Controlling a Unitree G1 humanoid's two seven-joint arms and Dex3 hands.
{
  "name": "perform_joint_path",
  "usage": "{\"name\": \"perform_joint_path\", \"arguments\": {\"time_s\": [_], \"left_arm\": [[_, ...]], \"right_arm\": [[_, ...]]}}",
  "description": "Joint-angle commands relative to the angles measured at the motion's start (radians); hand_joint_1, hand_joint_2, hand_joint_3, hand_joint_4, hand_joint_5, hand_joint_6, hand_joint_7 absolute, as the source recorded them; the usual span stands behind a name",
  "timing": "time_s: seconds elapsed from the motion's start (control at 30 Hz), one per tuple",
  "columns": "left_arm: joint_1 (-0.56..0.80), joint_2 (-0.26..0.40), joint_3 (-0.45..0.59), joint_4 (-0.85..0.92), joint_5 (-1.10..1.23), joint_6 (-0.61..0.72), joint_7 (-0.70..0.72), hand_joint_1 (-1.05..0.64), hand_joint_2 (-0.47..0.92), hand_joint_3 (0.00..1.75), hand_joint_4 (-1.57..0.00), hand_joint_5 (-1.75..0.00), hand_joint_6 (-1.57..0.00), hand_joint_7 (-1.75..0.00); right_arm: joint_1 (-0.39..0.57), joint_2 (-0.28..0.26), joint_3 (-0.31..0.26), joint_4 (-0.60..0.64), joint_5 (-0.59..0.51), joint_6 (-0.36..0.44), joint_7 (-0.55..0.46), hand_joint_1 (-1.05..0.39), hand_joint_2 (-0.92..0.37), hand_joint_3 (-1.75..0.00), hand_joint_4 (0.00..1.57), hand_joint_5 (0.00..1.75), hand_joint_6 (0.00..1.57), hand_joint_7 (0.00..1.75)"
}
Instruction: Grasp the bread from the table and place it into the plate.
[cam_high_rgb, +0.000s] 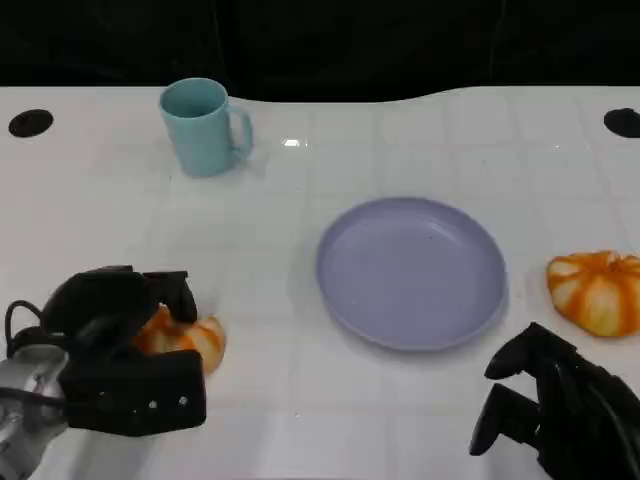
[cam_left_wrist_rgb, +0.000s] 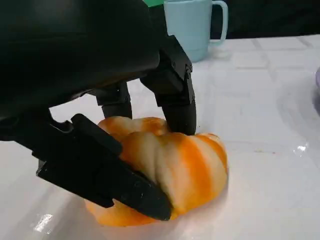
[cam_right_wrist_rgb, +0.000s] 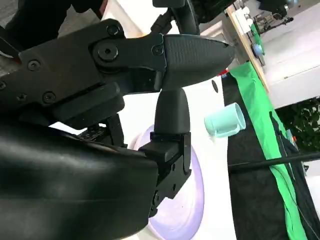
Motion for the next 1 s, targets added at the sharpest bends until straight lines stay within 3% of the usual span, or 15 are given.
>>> {"name": "perform_joint_path", "arguments": {"time_s": [0.03,0.23,0.33,0.7,0.9,1.0], "left_arm": [[0.002,-0.051,0.047,0.016,-0.091,0.009,0.005,-0.23,0.69,0.89,-0.83,-1.75,-0.69,-1.74],[0.003,-0.066,0.077,-0.013,-0.144,0.003,0.005,-0.21,0.55,1.17,-0.8,-1.75,-0.69,-1.75],[0.004,-0.068,0.08,-0.022,-0.152,0.005,0.004,-0.21,0.53,1.21,-0.79,-1.75,-0.69,-1.75],[0.017,-0.067,0.085,-0.09,-0.141,-0.008,0.01,-0.19,0.53,1.2,-0.83,-1.75,-0.71,-1.75],[0.008,-0.062,0.087,-0.212,-0.127,0.026,-0.015,-0.19,0.61,0.96,-0.8,-1.75,-0.63,-1.75],[-0.02,-0.08,0.089,-0.228,-0.141,0.039,-0.031,-0.18,0.61,0.99,-0.8,-1.75,-0.64,-1.75]], "right_arm": [[0.0,-0.007,-0.009,0.008,-0.001,-0.014,0.0,-0.53,-0.92,-0.48,0.61,1.75,0.38,1.68],[-0.002,-0.008,-0.01,0.012,-0.002,-0.016,0.002,-0.52,-0.92,-0.47,0.62,1.75,0.38,1.68],[-0.002,-0.009,-0.009,0.014,-0.004,-0.019,0.003,-0.52,-0.92,-0.48,0.62,1.75,0.38,1.69],[-0.008,-0.006,-0.005,0.039,-0.011,-0.04,0.006,-0.51,-0.92,-0.5,0.61,1.75,0.37,1.69],[-0.008,-0.005,-0.003,0.033,-0.014,-0.035,-0.001,-0.51,-0.92,-0.48,0.62,1.75,0.39,1.69],[-0.009,-0.004,-0.005,0.041,-0.011,-0.043,0.007,-0.52,-0.92,-0.48,0.62,1.75,0.4,1.69]]}}
